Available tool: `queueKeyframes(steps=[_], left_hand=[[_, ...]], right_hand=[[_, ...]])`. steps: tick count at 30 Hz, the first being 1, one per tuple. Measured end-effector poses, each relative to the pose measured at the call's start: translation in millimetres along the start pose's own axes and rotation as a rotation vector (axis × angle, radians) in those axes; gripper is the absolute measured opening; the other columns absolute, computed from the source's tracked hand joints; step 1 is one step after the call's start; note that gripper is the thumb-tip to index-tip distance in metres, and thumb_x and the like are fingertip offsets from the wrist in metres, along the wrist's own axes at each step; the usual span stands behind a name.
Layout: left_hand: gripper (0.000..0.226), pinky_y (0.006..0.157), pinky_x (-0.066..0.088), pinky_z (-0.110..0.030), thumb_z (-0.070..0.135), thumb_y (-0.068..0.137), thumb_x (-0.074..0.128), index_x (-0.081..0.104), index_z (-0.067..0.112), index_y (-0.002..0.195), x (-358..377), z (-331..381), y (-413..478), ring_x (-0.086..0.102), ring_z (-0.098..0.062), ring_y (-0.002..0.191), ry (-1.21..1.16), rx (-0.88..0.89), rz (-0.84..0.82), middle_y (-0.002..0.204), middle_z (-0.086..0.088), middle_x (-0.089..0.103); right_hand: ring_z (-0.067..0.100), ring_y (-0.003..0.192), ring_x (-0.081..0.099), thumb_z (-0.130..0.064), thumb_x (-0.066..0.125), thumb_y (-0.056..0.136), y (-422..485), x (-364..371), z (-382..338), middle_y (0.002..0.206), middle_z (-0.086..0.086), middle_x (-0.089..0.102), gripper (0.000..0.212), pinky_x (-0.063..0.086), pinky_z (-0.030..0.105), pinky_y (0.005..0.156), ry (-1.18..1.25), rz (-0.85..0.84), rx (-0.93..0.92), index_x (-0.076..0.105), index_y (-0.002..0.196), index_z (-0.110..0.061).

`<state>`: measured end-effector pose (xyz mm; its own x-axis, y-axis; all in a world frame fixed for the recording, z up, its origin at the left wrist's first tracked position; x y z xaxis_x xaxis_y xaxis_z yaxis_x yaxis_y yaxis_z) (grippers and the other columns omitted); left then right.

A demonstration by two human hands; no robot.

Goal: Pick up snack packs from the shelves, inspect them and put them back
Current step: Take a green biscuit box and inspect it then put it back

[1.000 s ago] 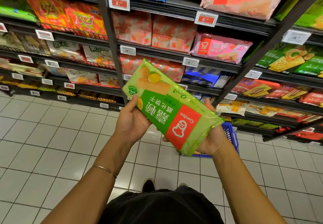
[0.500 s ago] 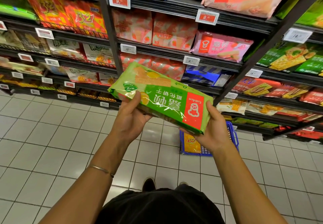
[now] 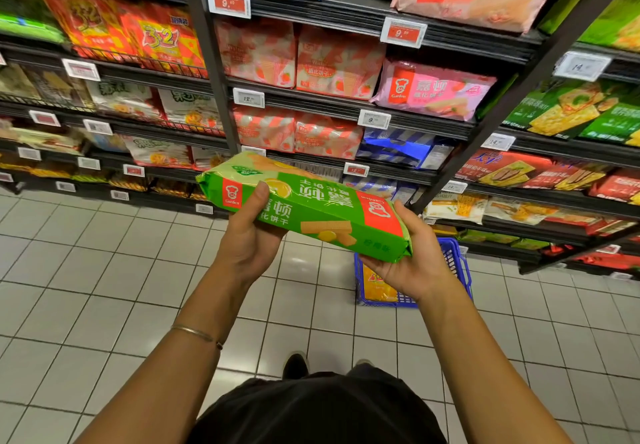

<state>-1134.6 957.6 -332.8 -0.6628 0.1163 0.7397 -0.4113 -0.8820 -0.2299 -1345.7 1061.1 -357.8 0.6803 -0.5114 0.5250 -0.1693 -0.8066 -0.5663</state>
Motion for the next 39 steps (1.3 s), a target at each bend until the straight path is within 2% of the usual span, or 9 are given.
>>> queueKeyframes(steps=[5, 10, 13, 16, 20, 23, 30, 36, 39], left_hand=[[0.136, 0.111, 0.048, -0.057, 0.045, 0.041, 0.106, 0.042, 0.009, 0.156, 5.4, 1.2, -3.0, 0.057, -0.036, 0.136, 0.029, -0.001, 0.022, 0.135, -0.013, 0.067], [0.137, 0.109, 0.048, -0.059, 0.048, 0.038, 0.106, 0.044, 0.011, 0.154, 5.7, 4.0, -4.9, 0.054, -0.04, 0.138, 0.075, 0.02, 0.092, 0.149, -0.019, 0.057], [0.137, 0.094, 0.059, -0.052, 0.05, 0.038, 0.105, 0.043, 0.014, 0.154, 5.0, 4.9, -6.2, 0.056, -0.039, 0.136, 0.09, 0.034, 0.135, 0.147, -0.018, 0.059], [0.139, 0.097, 0.056, -0.055, 0.052, 0.039, 0.105, 0.041, 0.014, 0.156, 6.4, 5.6, -6.4, 0.055, -0.04, 0.137, 0.08, 0.041, 0.137, 0.151, -0.021, 0.055], [0.139, 0.11, 0.045, -0.064, 0.05, 0.039, 0.105, 0.04, 0.013, 0.156, 7.9, 5.1, -6.1, 0.054, -0.041, 0.138, 0.073, 0.047, 0.113, 0.152, -0.021, 0.054], [0.138, 0.111, 0.044, -0.064, 0.048, 0.039, 0.106, 0.041, 0.014, 0.156, 10.0, 1.4, -7.8, 0.055, -0.04, 0.138, 0.076, 0.04, 0.094, 0.152, -0.019, 0.055], [0.103, 0.113, 0.044, -0.062, 0.042, 0.047, 0.105, 0.059, 0.02, 0.136, 9.7, -6.6, -7.3, 0.062, -0.033, 0.13, 0.044, 0.016, 0.004, 0.134, -0.01, 0.069], [0.107, 0.11, 0.048, -0.058, 0.036, 0.05, 0.104, 0.054, 0.019, 0.143, 5.5, -3.2, -4.0, 0.059, -0.035, 0.134, 0.018, 0.007, -0.038, 0.138, -0.011, 0.066], [0.111, 0.11, 0.047, -0.058, 0.035, 0.05, 0.104, 0.051, 0.019, 0.146, -0.6, 1.0, -1.3, 0.059, -0.033, 0.132, 0.033, 0.0, -0.061, 0.137, -0.01, 0.067]], right_hand=[[0.028, 0.094, 0.078, -0.059, 0.056, 0.096, 0.9, -2.4, 0.6, 0.107, 0.009, 0.079, 0.046, 0.062, 0.043, 0.083, -0.023, -0.006, 0.028, 0.085, 0.099, -0.023], [0.035, 0.111, 0.072, -0.063, 0.059, 0.091, -0.6, 2.2, 0.9, 0.13, 0.017, 0.071, 0.062, 0.058, 0.048, 0.092, -0.023, -0.074, 0.016, 0.074, 0.128, -0.015], [0.038, 0.113, 0.068, -0.054, 0.066, 0.087, -0.8, 2.9, 3.3, 0.13, 0.02, 0.068, 0.066, 0.064, 0.045, 0.076, 0.028, -0.131, -0.013, 0.065, 0.138, -0.012], [0.038, 0.108, 0.071, -0.029, 0.078, 0.081, -2.9, 7.2, 3.7, 0.121, 0.02, 0.072, 0.046, 0.066, 0.038, 0.067, 0.038, -0.211, -0.051, 0.074, 0.124, -0.013], [0.028, 0.094, 0.077, -0.021, 0.103, 0.051, -2.3, 12.9, 2.6, 0.11, 0.015, 0.076, 0.079, 0.064, 0.034, 0.063, -0.024, -0.233, -0.096, 0.066, 0.121, -0.01], [0.023, 0.092, 0.075, -0.019, 0.078, 0.076, 0.9, 9.1, 1.8, 0.107, 0.011, 0.075, 0.044, 0.062, 0.033, 0.061, 0.008, -0.148, -0.14, 0.066, 0.118, -0.013], [0.023, 0.093, 0.074, -0.018, 0.067, 0.081, 2.5, 2.2, -0.7, 0.104, 0.009, 0.077, 0.038, 0.063, 0.038, 0.066, 0.035, -0.122, -0.188, 0.065, 0.118, -0.014], [0.036, 0.114, 0.071, -0.017, 0.093, 0.065, -2.8, 0.6, 0.2, 0.125, 0.016, 0.072, 0.087, 0.061, 0.051, 0.086, 0.092, -0.261, -0.155, 0.054, 0.142, -0.014], [0.037, 0.121, 0.068, -0.035, 0.095, 0.068, -5.2, 2.0, 0.1, 0.133, 0.016, 0.069, 0.079, 0.058, 0.055, 0.094, 0.118, -0.331, -0.118, 0.065, 0.139, -0.018]])
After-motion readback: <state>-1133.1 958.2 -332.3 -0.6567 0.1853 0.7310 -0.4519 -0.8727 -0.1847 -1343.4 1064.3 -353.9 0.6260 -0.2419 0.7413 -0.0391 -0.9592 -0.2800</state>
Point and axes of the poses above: each hand's wrist, its own y-axis towards the middle knuckle, its own x-axis out of the palm, z = x × y, the point moved 5 cm from there along y, towards the middle knuckle
